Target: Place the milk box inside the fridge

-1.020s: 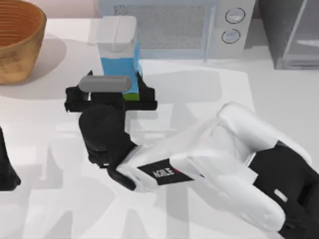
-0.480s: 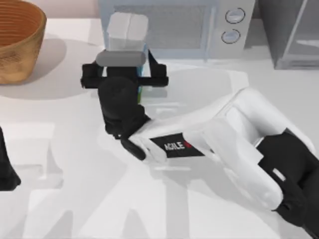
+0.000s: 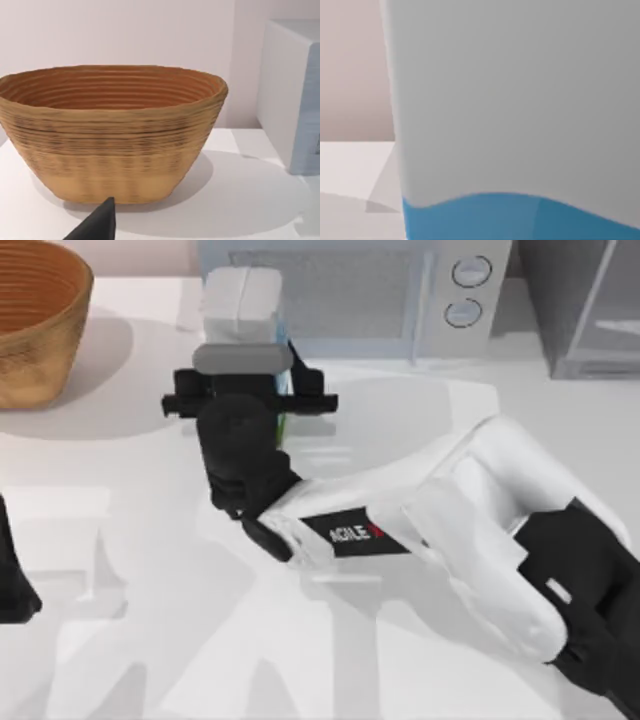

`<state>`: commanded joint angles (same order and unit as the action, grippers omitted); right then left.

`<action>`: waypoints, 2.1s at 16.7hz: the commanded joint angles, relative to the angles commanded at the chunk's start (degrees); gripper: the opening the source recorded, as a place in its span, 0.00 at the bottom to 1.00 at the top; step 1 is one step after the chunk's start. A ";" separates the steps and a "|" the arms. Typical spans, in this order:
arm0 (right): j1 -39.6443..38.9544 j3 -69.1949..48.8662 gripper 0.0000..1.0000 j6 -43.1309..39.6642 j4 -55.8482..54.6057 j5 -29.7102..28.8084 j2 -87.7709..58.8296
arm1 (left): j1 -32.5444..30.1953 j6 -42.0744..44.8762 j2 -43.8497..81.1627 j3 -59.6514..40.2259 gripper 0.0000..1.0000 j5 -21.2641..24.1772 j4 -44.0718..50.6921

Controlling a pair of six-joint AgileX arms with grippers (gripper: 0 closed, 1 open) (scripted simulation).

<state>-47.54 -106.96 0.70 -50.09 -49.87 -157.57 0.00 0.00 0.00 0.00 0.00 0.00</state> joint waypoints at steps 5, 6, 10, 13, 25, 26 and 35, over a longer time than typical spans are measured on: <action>0.00 0.00 0.25 0.00 0.00 0.00 0.00 | 0.00 0.00 0.00 0.00 1.00 0.00 0.00; 0.00 0.00 0.17 0.00 0.00 0.00 0.00 | 0.00 0.00 0.00 0.00 1.00 0.00 0.00; 0.00 0.00 0.00 0.00 0.00 0.00 0.00 | 0.00 0.00 0.00 0.00 1.00 0.00 0.00; 0.00 0.00 0.00 0.00 0.00 0.00 0.00 | 0.00 0.00 0.00 0.00 1.00 0.00 0.00; -3.16 -1.44 0.00 2.03 11.20 0.17 10.49 | 0.00 0.00 0.00 0.00 1.00 0.00 0.00; -2.91 -2.00 0.00 2.03 13.32 0.18 12.24 | 0.00 0.00 0.00 0.00 1.00 0.00 0.00; -0.38 -3.56 0.00 0.57 21.06 0.14 17.12 | 0.00 0.00 0.00 0.00 1.00 0.00 0.00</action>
<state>-47.92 -110.52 1.27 -29.03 -49.73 -140.44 0.00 0.00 0.00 0.00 0.00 0.00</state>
